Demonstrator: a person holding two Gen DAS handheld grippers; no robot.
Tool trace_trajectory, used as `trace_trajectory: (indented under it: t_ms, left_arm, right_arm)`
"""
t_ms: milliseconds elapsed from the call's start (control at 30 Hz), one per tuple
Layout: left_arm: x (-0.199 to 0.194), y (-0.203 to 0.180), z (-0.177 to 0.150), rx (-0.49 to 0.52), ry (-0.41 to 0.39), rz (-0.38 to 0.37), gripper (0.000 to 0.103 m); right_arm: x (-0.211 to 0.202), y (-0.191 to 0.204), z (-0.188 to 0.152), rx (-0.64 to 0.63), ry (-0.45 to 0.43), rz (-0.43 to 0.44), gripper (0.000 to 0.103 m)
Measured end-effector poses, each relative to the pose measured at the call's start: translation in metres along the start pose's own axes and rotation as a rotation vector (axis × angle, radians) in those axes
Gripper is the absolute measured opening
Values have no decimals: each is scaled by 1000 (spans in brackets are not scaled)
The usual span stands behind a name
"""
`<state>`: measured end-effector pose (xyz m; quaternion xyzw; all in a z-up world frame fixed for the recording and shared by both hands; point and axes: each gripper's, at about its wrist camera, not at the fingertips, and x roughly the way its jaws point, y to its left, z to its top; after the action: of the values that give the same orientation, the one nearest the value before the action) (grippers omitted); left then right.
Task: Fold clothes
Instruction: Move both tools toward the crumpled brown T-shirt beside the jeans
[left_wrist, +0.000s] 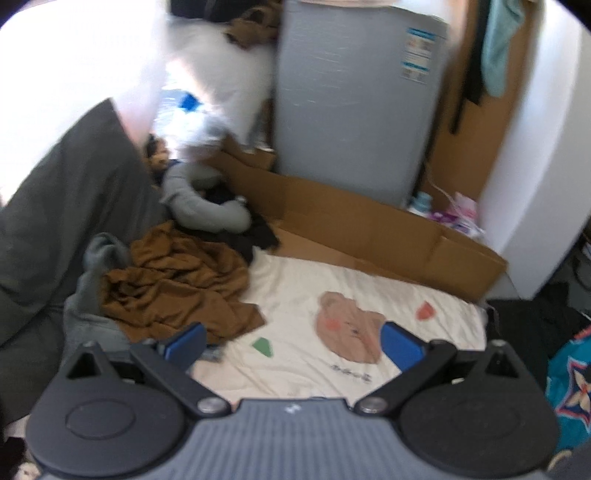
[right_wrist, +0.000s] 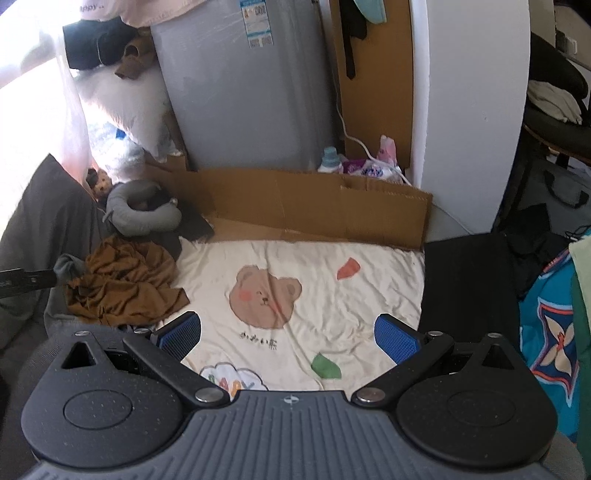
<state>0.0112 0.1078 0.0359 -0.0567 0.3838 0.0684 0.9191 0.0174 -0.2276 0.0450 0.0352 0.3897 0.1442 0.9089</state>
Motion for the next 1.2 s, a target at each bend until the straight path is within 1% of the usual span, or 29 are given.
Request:
trace_trajectory:
  t_ms: [33,100,167,200,367,467,567,667,767,833,967,1033,1133,1200]
  left_arm:
    - [1,9,2,-13,-7,10,102]
    - [0,30,3,-52,-37,10,97]
    - [2,50,6,-83,-45,11,96]
    - [5,57,6,-89,-44,21,95]
    - [17,91,8,-117,-44,60,93]
    - [25,105,7,-127,-45,68,93]
    - [39,118,4,-140,-34,57,88]
    - [52,128,-1,-132,-32,47,87]
    - [66,140,-7,-151,-14,47,83]
    - [76,150,-12,-176,-2,50,82]
    - [95,172,-21,-179,1,66,81]
    - [107,183,-25,-193,5,72,81]
    - [130,197,-38,-222,8,57,80]
    - [147,202,-48,-222,12,68,76]
  right_arm:
    - [2,1,0,2,-10,7,103]
    - [5,1,1,7,-40,54,103]
    - [10,0,1,32,-66,105,103]
    - [13,0,1,43,-76,116,103]
    - [29,7,2,38,-123,99,103]
    - [42,3,4,86,-111,116,103]
    - [57,1,4,118,-90,137,103]
    - [70,4,3,118,-84,158,103]
    - [84,10,-1,105,-108,192,103]
    - [99,14,-4,110,-96,192,103]
    - [130,28,-12,105,-71,182,103]
    - [145,34,-15,102,-76,182,103]
    - [171,43,-18,122,-72,195,103]
    - [190,48,-22,138,-68,212,103]
